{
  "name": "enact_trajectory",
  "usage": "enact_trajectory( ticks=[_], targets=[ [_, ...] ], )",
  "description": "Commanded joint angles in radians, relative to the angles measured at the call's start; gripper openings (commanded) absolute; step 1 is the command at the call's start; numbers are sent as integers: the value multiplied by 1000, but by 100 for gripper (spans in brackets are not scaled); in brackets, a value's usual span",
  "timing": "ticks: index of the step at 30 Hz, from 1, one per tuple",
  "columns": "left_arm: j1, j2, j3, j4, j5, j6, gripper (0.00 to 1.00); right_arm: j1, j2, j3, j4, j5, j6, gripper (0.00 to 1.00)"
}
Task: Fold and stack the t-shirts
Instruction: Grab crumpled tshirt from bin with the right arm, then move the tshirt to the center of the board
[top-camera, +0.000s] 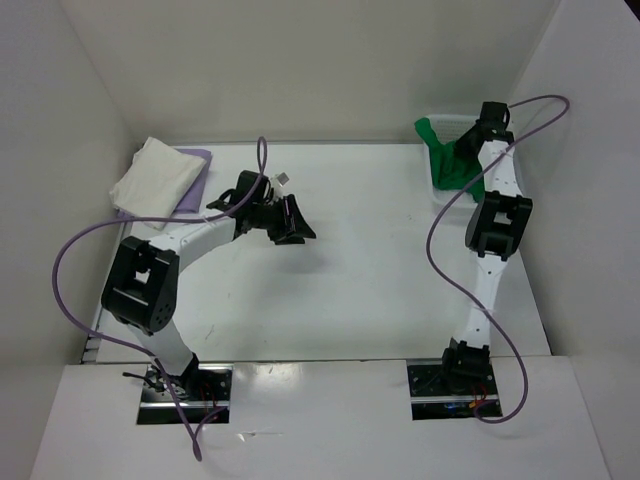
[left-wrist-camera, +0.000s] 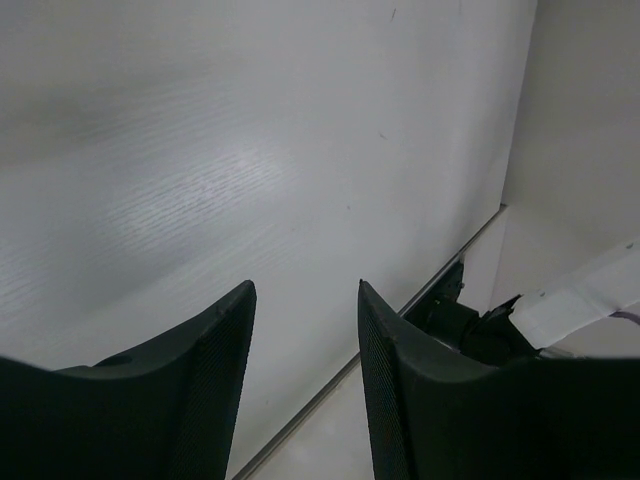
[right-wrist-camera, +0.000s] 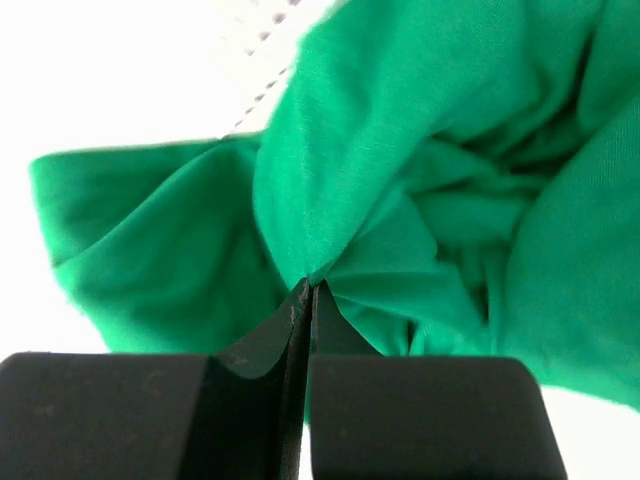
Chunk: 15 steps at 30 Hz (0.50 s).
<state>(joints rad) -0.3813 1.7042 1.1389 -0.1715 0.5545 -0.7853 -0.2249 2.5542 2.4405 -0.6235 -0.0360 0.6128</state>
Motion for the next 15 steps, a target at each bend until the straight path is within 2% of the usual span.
enact_trajectory(
  ticks=[1,7,10,12,15],
  targets=[
    [9,-15,65,13,4,18,53,27,-231,-126,115,-30,17,0],
    [28,-46,97,3,13,18,53,61,-581,-467,284,-74,54,0],
    [77,-73,122,-6,22,18,53,97,-754,-495,300,-135,64,0],
    [105,-89,131,-6,22,-6,53,171,-904,-495,324,-136,39,0],
    [166,-121,142,15,22,-66,57,298,-1037,-438,352,-166,15,0]
  ],
)
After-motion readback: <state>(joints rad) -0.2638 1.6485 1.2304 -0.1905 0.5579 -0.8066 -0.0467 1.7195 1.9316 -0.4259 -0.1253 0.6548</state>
